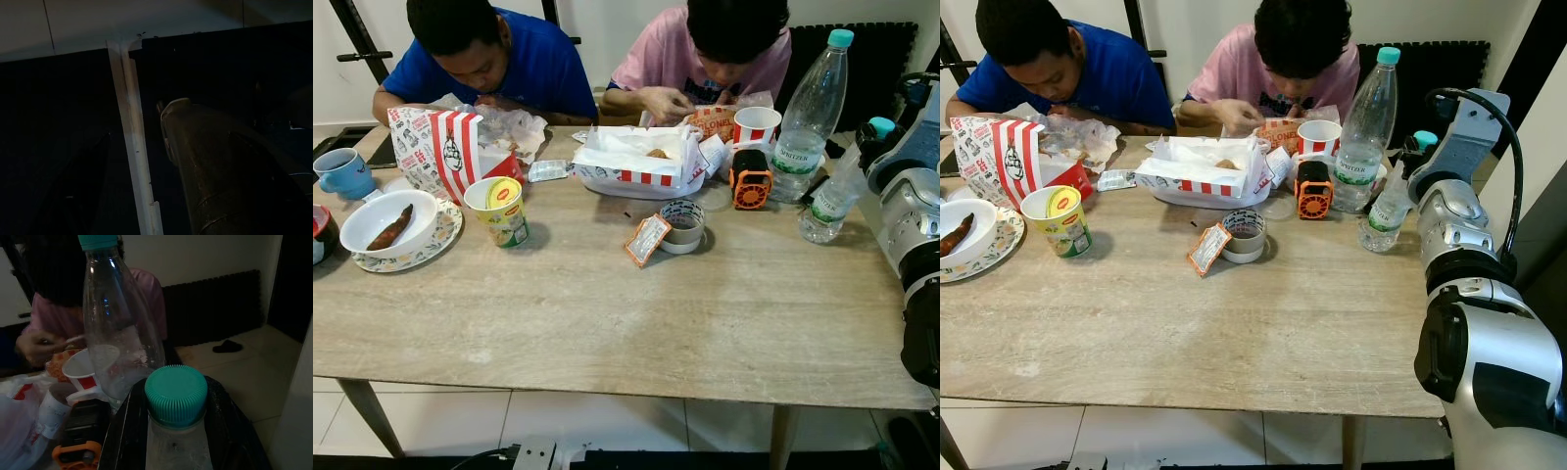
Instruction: Restocking fridge
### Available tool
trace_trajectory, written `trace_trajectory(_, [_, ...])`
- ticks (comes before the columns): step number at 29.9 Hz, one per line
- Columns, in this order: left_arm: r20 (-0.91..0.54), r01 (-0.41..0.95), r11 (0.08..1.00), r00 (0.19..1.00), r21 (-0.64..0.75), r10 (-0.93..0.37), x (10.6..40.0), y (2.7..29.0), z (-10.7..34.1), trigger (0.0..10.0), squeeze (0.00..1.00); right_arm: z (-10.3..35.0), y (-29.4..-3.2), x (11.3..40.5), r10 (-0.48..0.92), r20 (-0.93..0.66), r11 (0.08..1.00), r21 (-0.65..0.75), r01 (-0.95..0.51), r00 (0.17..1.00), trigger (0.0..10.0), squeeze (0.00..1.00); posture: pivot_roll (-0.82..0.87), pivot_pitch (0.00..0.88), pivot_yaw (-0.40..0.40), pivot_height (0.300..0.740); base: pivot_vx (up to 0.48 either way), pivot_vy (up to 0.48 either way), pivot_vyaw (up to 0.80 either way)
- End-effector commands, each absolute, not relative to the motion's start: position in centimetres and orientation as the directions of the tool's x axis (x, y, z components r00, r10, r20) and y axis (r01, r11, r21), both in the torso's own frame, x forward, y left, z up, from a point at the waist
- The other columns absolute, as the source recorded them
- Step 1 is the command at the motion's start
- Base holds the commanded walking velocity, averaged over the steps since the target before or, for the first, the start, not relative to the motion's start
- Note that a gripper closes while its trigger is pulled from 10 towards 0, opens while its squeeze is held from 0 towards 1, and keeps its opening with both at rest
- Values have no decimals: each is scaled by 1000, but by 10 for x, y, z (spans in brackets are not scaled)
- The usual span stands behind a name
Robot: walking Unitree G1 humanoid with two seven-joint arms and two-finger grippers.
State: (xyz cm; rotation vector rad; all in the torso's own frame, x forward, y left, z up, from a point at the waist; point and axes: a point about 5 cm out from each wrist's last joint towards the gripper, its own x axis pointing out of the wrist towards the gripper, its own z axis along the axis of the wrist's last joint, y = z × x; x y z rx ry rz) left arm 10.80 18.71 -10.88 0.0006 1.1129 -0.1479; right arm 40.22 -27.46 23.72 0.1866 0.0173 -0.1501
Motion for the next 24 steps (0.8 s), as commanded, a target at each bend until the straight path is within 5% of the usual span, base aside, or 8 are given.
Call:
trace_trajectory(1, [-940,115,990,320,-85,-118,80,189,-116,10000,0,251,-271,404,-87,52,972,222,73,995,0,0,30,39,7,740,0,0,0])
trace_trajectory(9, [-937,115,989,328,-89,-122,85,187,-116,10000,0,287,-276,387,296,376,906,182,-383,878,0,0,17,25,10,740,0,0,0])
trace_trajectory(14, [-936,117,989,329,-90,-124,86,187,-116,10000,0,293,-287,375,369,436,885,106,-454,821,0,0,12,24,9,740,0,0,0])
trace_trajectory(17, [-935,120,989,332,-92,-127,87,185,-115,10000,0,300,-303,352,481,544,800,49,-598,688,0,0,9,20,7,740,0,0,0])
trace_trajectory(24, [-935,119,989,332,-92,-127,88,186,-115,10000,0,297,-312,333,574,545,735,-15,-678,611,0,0,9,20,7,740,0,0,0])
